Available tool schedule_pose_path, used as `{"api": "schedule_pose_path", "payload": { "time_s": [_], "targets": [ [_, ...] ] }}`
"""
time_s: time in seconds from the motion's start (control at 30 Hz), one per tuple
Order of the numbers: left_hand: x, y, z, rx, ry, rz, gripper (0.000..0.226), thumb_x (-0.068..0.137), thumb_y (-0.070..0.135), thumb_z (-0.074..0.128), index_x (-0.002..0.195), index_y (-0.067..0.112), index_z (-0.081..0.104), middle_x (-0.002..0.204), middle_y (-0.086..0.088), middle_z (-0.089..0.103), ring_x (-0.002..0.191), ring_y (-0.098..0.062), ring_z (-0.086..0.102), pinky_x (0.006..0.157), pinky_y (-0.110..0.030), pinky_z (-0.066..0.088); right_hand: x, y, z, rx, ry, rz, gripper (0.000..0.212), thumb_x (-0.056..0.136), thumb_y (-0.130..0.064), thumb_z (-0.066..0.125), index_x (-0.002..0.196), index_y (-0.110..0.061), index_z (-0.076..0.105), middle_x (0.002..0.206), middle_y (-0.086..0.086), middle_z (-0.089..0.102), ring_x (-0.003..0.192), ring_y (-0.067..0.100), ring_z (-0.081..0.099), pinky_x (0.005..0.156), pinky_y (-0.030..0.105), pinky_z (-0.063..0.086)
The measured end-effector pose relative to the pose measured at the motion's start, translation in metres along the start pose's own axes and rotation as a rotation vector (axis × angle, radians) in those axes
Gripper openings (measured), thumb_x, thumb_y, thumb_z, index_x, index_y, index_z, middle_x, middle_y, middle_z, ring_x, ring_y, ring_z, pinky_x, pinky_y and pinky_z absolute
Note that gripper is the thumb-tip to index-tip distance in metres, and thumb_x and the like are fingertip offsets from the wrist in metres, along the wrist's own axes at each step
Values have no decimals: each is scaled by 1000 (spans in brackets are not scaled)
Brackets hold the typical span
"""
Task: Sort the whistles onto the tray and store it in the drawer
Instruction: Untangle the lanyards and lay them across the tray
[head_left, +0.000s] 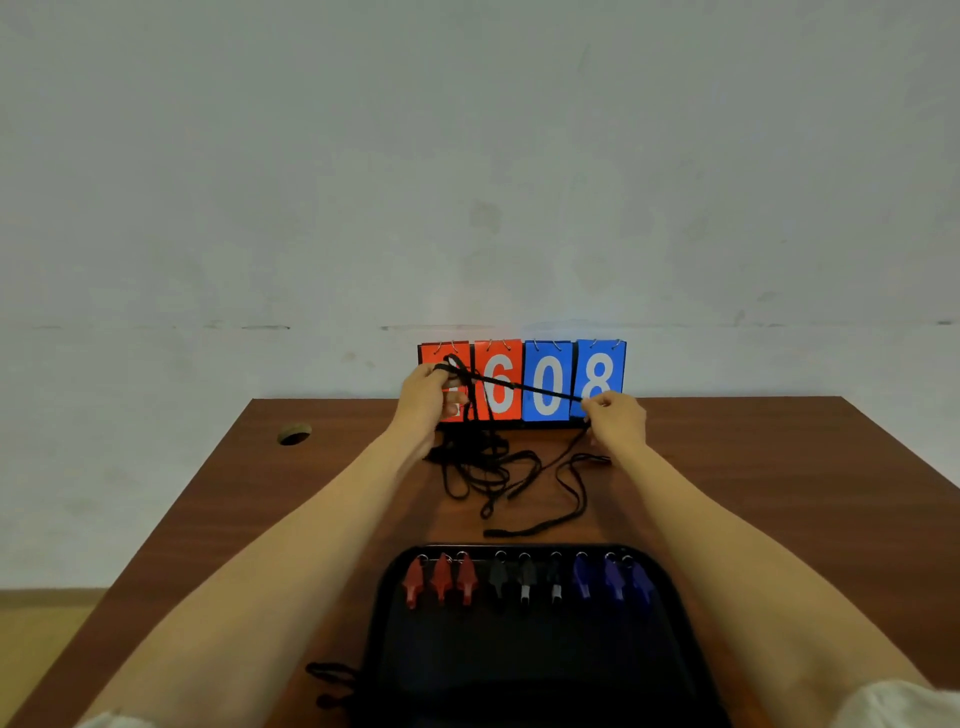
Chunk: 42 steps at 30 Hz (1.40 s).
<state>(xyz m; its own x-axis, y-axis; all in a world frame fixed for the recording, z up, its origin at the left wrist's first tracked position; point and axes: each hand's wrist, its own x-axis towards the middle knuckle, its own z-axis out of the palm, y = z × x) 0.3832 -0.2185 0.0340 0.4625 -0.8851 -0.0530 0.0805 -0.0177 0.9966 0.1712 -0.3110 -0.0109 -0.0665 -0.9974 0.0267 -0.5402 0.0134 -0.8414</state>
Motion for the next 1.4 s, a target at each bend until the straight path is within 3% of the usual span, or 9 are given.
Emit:
{"api": "schedule_pose_path", "payload": {
  "time_s": [0.2,0.4,0.53,0.8,0.9,1.07,1.17,1.3,1.4],
  "targets": [
    [-1,16,9,190,-14,59,19,100,14,28,102,11,47,84,-9,61,55,-14,51,54,-24,45,-5,-10,5,135,-80,64,21,97,-15,46,107,-3,61,75,5,62,53,16,57,68,36,57],
    [5,29,8,151,-35,104,19,99,8,28,100,9,46,81,-12,55,51,-15,48,52,-24,44,-11,-36,-5,6,-169,-144,51,91,-3,50,140,-13,37,121,12,54,83,24,62,63,30,53],
    [3,31,15,189,-149,151,20,100,7,27,97,8,46,71,-8,60,51,-16,50,56,-28,46,-28,-63,7,107,-467,-344,50,91,-14,58,138,-23,41,130,-1,50,69,15,62,51,18,51],
    [3,30,13,207,-229,188,24,99,4,26,88,11,46,67,-7,59,52,-16,49,56,-27,45,-30,-69,15,86,-594,-323,40,90,-23,62,127,-8,54,104,5,63,80,12,67,73,25,58],
    [6,29,10,232,-183,174,22,99,5,27,91,9,47,69,-8,59,52,-17,50,57,-29,47,-31,-65,6,28,-557,-349,29,91,-33,59,113,-15,61,100,-2,66,88,10,67,89,28,53],
    [19,17,-1,194,98,37,26,95,6,32,79,8,51,68,-8,59,47,-16,51,50,-26,48,-20,-61,-12,-70,-276,-364,12,96,-17,48,93,-14,60,82,1,61,69,11,56,63,16,42],
    [25,6,-5,153,215,-82,26,97,6,30,84,1,52,67,-12,57,52,-20,53,51,-27,48,-10,-53,-26,-54,-106,-311,18,98,-14,41,96,-8,58,79,1,56,71,17,52,59,24,40],
    [33,-23,-2,464,-82,-237,29,89,-3,52,117,4,53,111,-14,61,95,-25,62,84,-37,55,-7,-49,-40,1,-109,-260,17,99,-16,38,96,-10,53,85,5,56,75,21,55,55,22,41],
    [14,-23,14,835,-237,-232,39,85,4,62,119,7,42,113,-11,55,103,-24,58,82,-32,54,-12,-57,-44,35,-154,-278,21,99,-16,41,108,-4,57,94,6,58,76,18,58,56,14,43]
  ]
}}
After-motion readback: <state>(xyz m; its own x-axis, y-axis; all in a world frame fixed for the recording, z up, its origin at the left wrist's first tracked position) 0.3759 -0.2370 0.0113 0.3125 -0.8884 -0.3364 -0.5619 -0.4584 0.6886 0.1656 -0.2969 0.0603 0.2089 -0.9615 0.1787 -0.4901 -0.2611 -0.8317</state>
